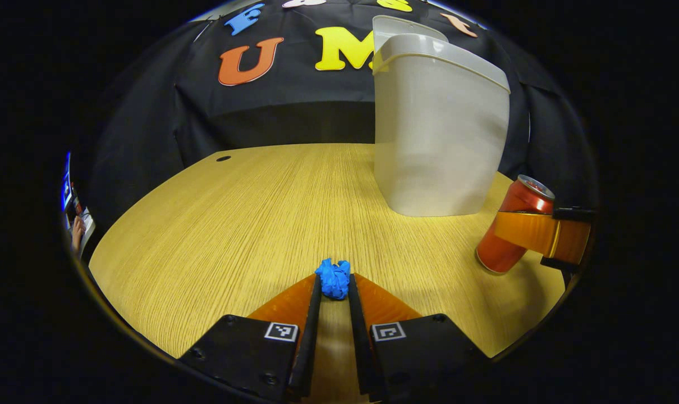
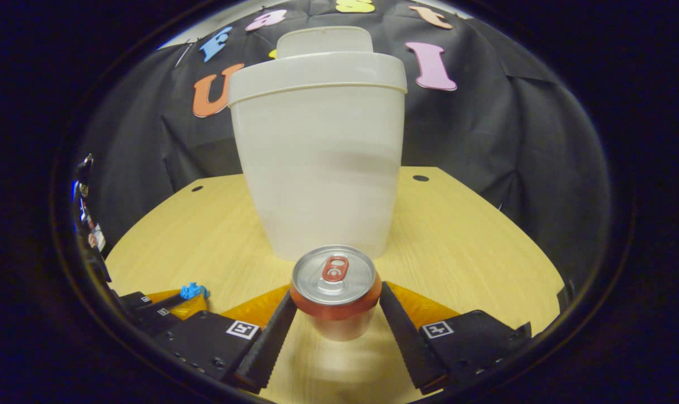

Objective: Press the lid of the desktop garbage bin to open it, pick up the crumpled paper on the desktop and throw it into the bin, then pick up the pop can on the desktop and drop it into the bin, and finally close the garbage bin lid.

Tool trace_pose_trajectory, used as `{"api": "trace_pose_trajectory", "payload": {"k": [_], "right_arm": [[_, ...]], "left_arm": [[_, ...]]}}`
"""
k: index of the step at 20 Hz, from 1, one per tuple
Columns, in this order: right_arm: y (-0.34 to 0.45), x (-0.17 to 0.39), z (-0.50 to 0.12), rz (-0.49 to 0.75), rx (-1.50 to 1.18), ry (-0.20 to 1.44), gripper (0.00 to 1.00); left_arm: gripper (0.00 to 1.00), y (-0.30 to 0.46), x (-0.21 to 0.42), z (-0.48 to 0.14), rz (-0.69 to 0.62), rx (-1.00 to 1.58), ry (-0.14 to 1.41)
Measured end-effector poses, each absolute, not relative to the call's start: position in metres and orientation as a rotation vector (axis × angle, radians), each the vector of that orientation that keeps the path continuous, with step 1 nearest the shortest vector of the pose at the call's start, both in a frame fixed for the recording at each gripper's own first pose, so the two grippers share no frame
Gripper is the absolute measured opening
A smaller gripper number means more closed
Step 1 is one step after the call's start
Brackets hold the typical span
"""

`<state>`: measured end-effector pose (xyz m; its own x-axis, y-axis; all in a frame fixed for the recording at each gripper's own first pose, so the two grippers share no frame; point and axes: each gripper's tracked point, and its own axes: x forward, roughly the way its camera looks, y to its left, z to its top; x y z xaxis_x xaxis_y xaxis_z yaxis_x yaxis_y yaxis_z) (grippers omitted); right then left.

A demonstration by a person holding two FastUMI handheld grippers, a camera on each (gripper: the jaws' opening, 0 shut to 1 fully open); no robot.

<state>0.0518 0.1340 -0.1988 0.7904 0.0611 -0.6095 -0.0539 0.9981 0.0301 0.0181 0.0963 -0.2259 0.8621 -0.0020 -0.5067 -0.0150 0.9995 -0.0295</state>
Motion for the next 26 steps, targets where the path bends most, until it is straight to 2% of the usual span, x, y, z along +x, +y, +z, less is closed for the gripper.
{"api": "trace_pose_trajectory", "payload": {"k": [3,4,9,10,11,13,19,26], "right_arm": [[0.139,0.046,-0.207,0.076,-0.024,0.682,0.86],[0.140,0.045,-0.208,0.089,-0.030,0.677,0.83],[0.134,0.048,-0.204,0.100,0.018,0.644,0.80],[0.134,0.049,-0.199,0.104,0.028,0.636,0.80],[0.133,0.048,-0.195,0.106,0.034,0.627,0.80],[0.136,0.044,-0.186,0.128,0.055,0.619,0.78],[0.137,0.031,-0.136,0.160,0.022,0.498,0.78],[0.133,-0.003,-0.050,0.200,-0.012,0.274,0.78]], "left_arm": [[0.34,0.096,0.018,-0.226,0.007,-0.019,0.520],[0.34,0.096,0.018,-0.225,0.006,-0.013,0.518],[0.34,0.096,0.017,-0.225,0.005,-0.004,0.503],[0.28,0.092,0.017,-0.223,-0.004,-0.007,0.497],[0.34,0.092,0.016,-0.220,0.000,-0.008,0.488],[0.33,0.094,0.014,-0.207,0.009,-0.005,0.449],[0.33,0.096,-0.022,-0.142,0.078,0.035,0.221],[0.33,0.090,-0.025,-0.061,0.067,0.019,0.105]]}}
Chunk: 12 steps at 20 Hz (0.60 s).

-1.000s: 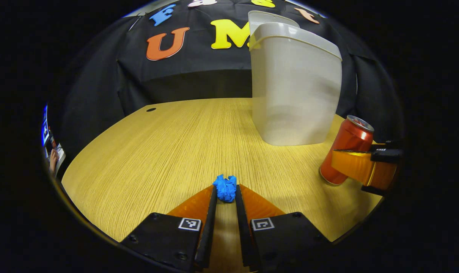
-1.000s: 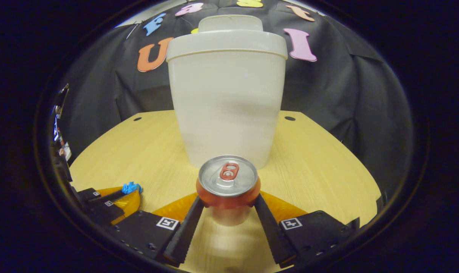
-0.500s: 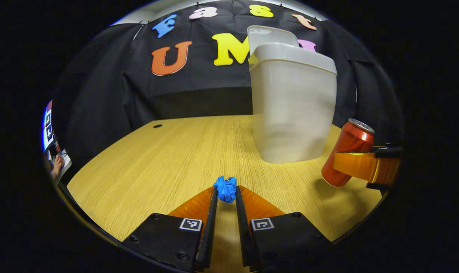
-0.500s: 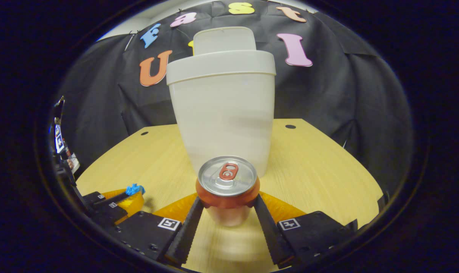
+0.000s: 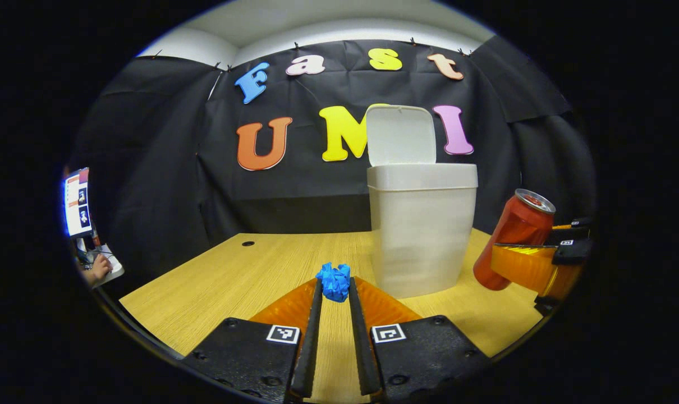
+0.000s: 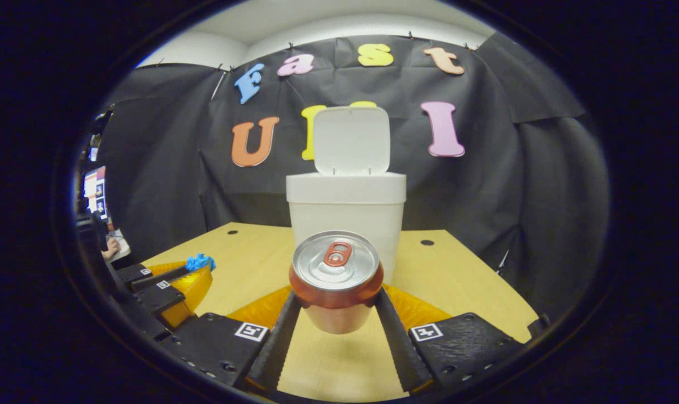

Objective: Press the lid of the desktop garbage bin to open it, pick up the crumpled paper on the desktop and throw it into the bin, then pick up the pop can on the desktop and drop it into the bin, and finally close the garbage bin lid.

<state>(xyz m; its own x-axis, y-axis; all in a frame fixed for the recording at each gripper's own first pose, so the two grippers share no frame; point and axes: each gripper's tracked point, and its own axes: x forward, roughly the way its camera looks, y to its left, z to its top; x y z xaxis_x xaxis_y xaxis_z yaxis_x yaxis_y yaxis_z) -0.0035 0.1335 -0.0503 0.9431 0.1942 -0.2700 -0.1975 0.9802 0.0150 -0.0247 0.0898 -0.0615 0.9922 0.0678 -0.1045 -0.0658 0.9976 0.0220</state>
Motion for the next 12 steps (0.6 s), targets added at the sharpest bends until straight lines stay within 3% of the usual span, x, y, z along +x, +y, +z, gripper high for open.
{"api": "trace_pose_trajectory", "payload": {"k": [3,12], "right_arm": [[0.126,-0.019,-0.016,0.199,-0.035,0.171,0.78],[0.089,-0.029,0.008,0.179,0.049,0.140,0.77]], "left_arm": [[0.33,0.077,-0.020,-0.038,0.052,-0.021,0.110],[0.33,0.037,-0.013,0.035,0.003,0.052,0.002]]}}
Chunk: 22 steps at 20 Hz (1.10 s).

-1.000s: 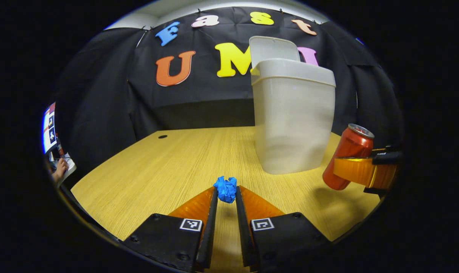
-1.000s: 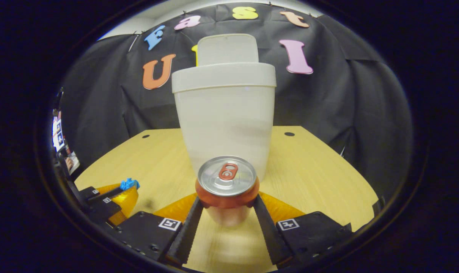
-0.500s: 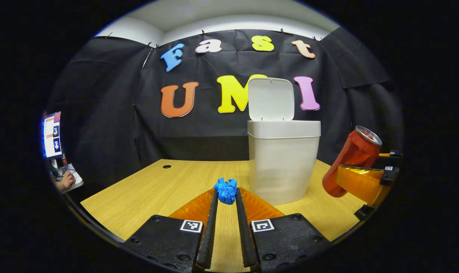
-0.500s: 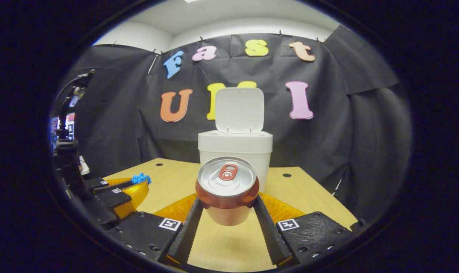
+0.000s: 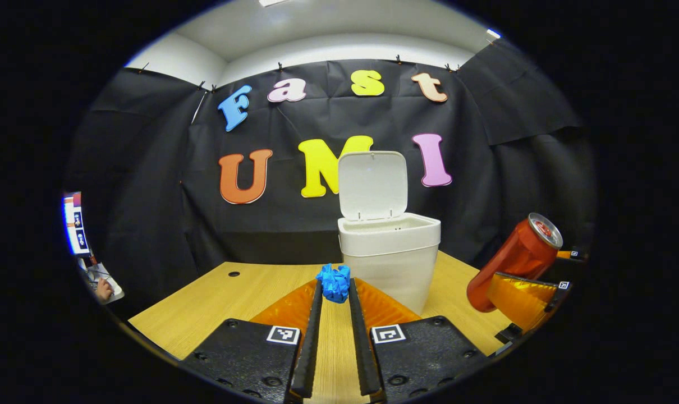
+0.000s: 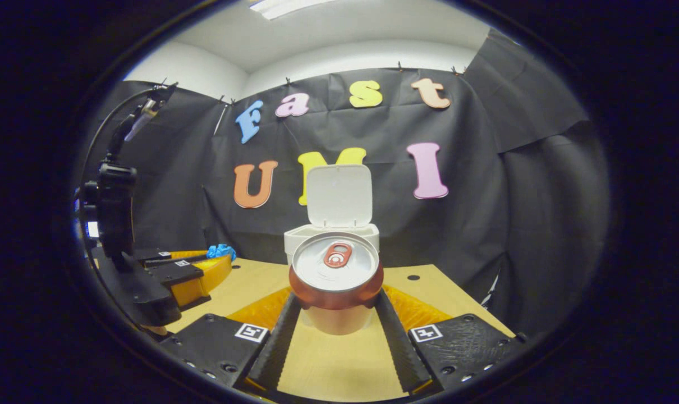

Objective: Press the lid of the desktop garbage bin to open it, pick up the crumpled paper on the desktop and throw it into the bin, then pick up the pop can on the desktop and drop it into the bin, and finally close the garbage bin lid.

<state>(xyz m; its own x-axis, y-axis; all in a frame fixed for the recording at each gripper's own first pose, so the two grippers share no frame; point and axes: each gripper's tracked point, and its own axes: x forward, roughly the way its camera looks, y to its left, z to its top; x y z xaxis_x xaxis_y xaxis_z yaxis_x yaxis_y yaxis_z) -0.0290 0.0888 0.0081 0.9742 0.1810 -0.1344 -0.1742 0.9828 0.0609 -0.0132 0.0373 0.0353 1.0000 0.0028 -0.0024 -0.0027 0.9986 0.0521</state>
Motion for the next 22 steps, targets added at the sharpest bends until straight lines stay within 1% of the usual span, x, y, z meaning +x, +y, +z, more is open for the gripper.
{"api": "trace_pose_trajectory", "payload": {"k": [3,7,9,10,12,15,17,20,22], "right_arm": [[0.075,-0.024,0.006,0.160,0.068,0.156,0.78],[0.063,-0.020,0.009,0.149,0.094,0.154,0.78],[0.060,-0.020,0.012,0.152,0.097,0.146,0.78],[0.059,-0.019,0.013,0.151,0.100,0.143,0.75],[0.055,-0.017,0.011,0.147,0.106,0.149,0.78],[0.050,-0.014,0.010,0.142,0.106,0.155,0.78],[0.046,-0.013,0.009,0.132,0.108,0.157,0.78],[0.044,-0.013,0.011,0.128,0.123,0.155,0.77],[0.041,-0.011,0.009,0.125,0.127,0.160,0.77]], "left_arm": [[0.33,0.037,0.008,0.067,0.023,0.037,-0.049],[0.32,0.018,0.052,0.099,-0.032,-0.038,-0.070],[0.33,0.010,0.076,0.120,-0.041,-0.002,-0.128],[0.33,-0.001,0.087,0.130,-0.072,0.020,-0.171],[0.32,-0.021,0.115,0.133,-0.130,0.035,-0.187],[0.34,-0.043,0.148,0.113,-0.183,0.016,-0.153],[0.34,-0.052,0.169,0.102,-0.195,0.006,-0.127],[0.35,-0.059,0.189,0.087,-0.179,0.002,-0.086],[0.35,-0.066,0.196,0.090,-0.171,0.027,-0.096]]}}
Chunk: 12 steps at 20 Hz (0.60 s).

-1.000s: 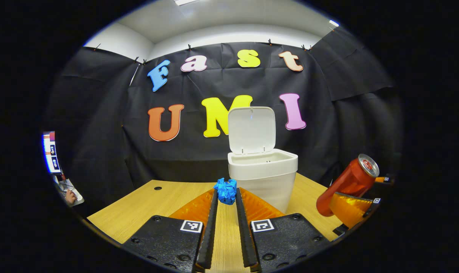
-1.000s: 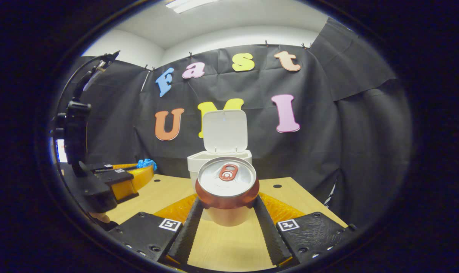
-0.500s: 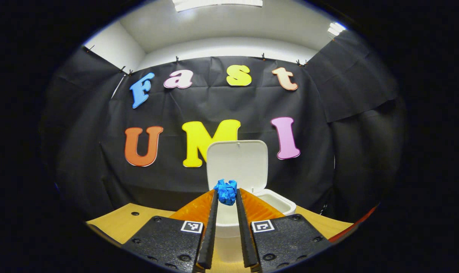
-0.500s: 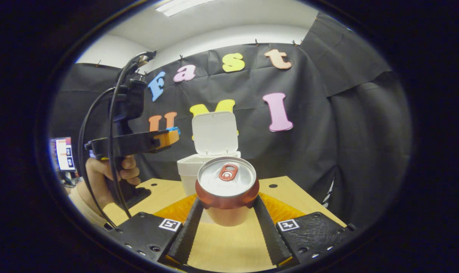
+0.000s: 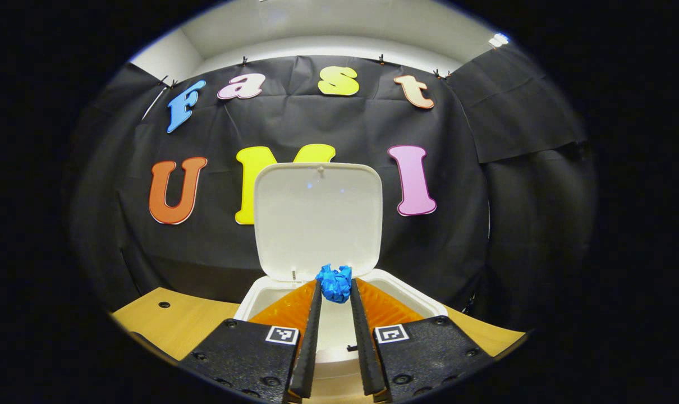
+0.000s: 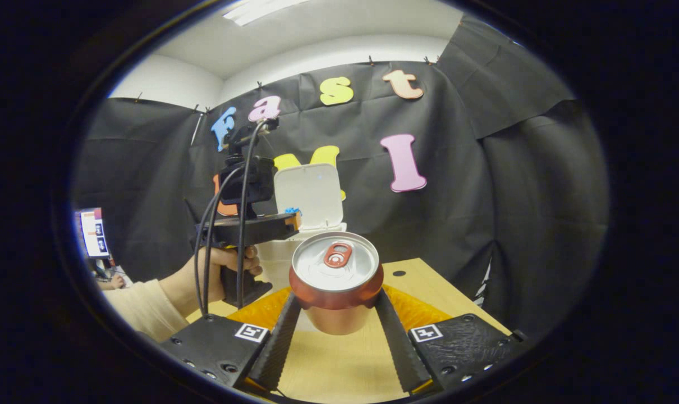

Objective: Press the lid of the desktop garbage bin to open it, pick up the crumpled paper on the desktop and throw it into the bin, then pick up the pop can on the desktop and drop it into the bin, and finally close the garbage bin lid.

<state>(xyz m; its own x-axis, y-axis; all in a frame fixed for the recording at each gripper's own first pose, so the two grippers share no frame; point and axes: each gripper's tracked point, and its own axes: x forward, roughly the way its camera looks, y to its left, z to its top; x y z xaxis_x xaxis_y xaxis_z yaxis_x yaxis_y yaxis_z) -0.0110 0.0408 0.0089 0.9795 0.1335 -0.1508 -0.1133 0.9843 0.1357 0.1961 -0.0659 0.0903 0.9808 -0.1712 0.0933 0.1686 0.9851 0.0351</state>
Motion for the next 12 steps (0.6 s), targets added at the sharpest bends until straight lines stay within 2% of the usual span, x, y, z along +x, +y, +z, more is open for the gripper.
{"api": "trace_pose_trajectory", "payload": {"k": [4,9,10,12], "right_arm": [[0.041,-0.009,0.006,0.133,0.135,0.174,0.78],[0.033,-0.005,0.005,0.121,0.157,0.173,0.78],[0.032,-0.004,0.005,0.122,0.163,0.175,0.77],[0.032,-0.004,0.005,0.123,0.161,0.175,0.78]], "left_arm": [[0.35,-0.083,0.209,0.085,-0.175,0.036,-0.079],[0.36,-0.082,0.227,0.074,-0.102,0.045,-0.033],[0.34,-0.084,0.229,0.072,-0.098,0.047,-0.027],[0.37,-0.088,0.234,0.066,-0.098,0.065,-0.005]]}}
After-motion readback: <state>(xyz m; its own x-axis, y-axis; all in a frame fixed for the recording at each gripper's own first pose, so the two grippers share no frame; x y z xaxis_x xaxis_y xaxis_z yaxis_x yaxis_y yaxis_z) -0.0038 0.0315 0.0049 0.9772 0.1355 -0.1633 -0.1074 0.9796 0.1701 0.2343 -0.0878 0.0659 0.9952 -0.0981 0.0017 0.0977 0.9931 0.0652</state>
